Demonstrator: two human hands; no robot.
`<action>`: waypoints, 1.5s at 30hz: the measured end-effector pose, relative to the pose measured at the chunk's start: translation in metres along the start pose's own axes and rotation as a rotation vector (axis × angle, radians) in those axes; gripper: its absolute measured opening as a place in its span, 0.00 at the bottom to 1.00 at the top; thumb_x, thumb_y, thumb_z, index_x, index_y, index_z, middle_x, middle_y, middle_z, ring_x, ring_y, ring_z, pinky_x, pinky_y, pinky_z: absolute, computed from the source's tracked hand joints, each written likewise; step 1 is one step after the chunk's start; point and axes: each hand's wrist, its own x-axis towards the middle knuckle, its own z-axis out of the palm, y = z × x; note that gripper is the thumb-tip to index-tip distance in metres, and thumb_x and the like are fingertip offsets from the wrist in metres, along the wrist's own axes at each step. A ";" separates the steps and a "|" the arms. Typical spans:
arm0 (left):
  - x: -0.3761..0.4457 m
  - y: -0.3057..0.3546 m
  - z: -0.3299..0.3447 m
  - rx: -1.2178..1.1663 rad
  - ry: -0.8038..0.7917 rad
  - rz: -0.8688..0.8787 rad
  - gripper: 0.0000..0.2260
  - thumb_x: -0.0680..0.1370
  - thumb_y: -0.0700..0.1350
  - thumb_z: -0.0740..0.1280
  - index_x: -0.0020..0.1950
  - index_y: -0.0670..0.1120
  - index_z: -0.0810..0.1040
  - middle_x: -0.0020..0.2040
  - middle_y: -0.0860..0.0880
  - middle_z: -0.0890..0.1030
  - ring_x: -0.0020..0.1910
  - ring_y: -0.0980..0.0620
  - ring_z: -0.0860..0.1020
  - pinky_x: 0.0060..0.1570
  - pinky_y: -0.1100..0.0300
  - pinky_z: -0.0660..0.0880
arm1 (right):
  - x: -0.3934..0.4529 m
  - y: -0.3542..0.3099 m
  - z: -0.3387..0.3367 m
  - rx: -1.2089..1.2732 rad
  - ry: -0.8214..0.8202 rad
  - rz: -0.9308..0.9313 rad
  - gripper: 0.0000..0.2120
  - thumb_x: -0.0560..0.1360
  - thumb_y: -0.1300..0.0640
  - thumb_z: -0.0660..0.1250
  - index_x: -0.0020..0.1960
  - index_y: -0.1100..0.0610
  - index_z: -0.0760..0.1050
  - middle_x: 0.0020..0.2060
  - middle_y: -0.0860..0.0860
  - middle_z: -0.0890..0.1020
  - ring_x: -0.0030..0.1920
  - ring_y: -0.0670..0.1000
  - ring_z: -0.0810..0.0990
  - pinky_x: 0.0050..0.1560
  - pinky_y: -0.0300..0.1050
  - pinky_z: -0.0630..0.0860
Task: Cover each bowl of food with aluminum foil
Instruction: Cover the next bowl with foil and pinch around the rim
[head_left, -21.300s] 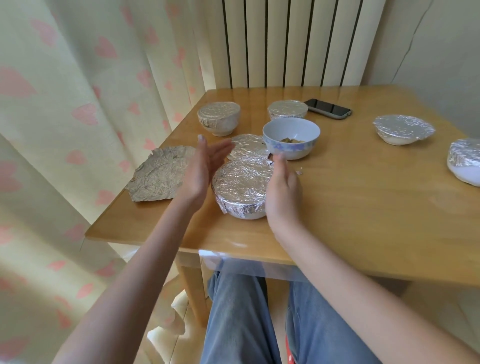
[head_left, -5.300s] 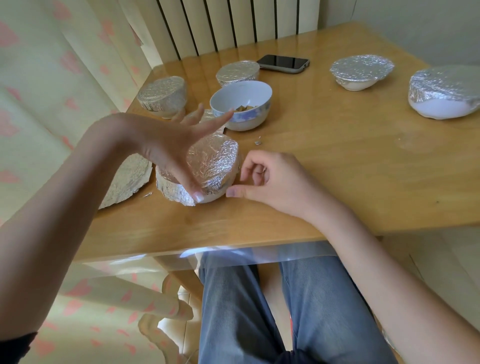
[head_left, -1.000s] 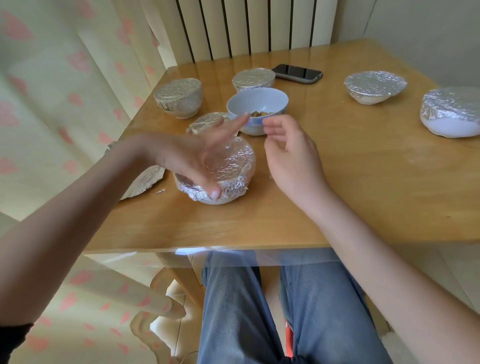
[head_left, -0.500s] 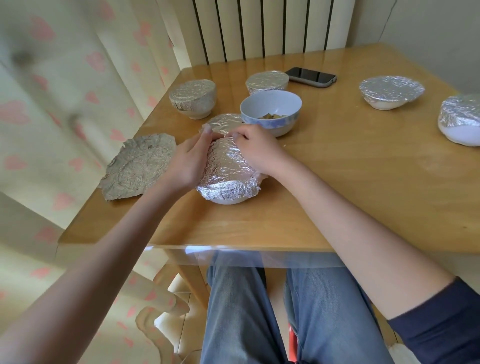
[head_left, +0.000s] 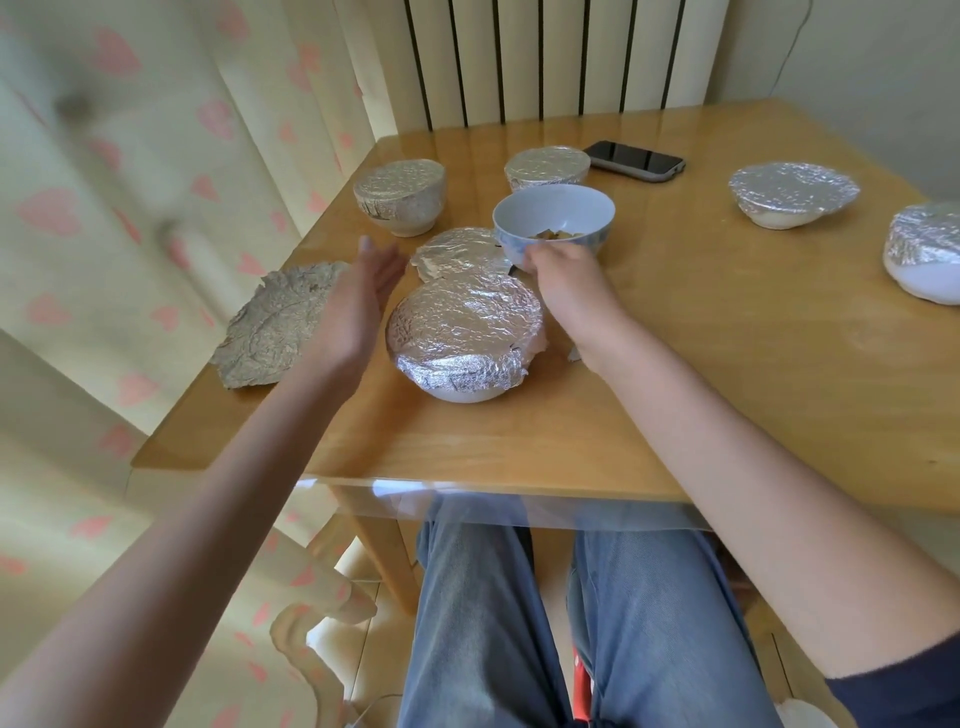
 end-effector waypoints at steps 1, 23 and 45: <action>-0.004 -0.005 0.002 -0.036 0.011 -0.008 0.26 0.85 0.56 0.45 0.74 0.43 0.67 0.71 0.48 0.73 0.68 0.57 0.71 0.73 0.53 0.62 | -0.005 0.003 0.004 0.065 0.028 0.027 0.18 0.82 0.55 0.52 0.63 0.66 0.71 0.61 0.64 0.75 0.52 0.60 0.78 0.49 0.51 0.77; -0.027 0.032 -0.022 0.531 -0.489 0.378 0.37 0.69 0.64 0.64 0.76 0.66 0.55 0.75 0.72 0.49 0.76 0.65 0.39 0.76 0.47 0.40 | -0.023 0.032 -0.028 0.102 0.187 -0.127 0.10 0.79 0.46 0.61 0.47 0.52 0.72 0.44 0.53 0.81 0.46 0.52 0.80 0.46 0.48 0.78; 0.007 0.065 0.038 1.251 -0.925 0.109 0.41 0.54 0.71 0.66 0.65 0.74 0.55 0.70 0.62 0.56 0.73 0.48 0.54 0.70 0.42 0.58 | -0.077 0.054 -0.023 -0.252 0.063 -0.466 0.12 0.69 0.57 0.74 0.48 0.52 0.72 0.38 0.47 0.76 0.39 0.46 0.75 0.38 0.35 0.72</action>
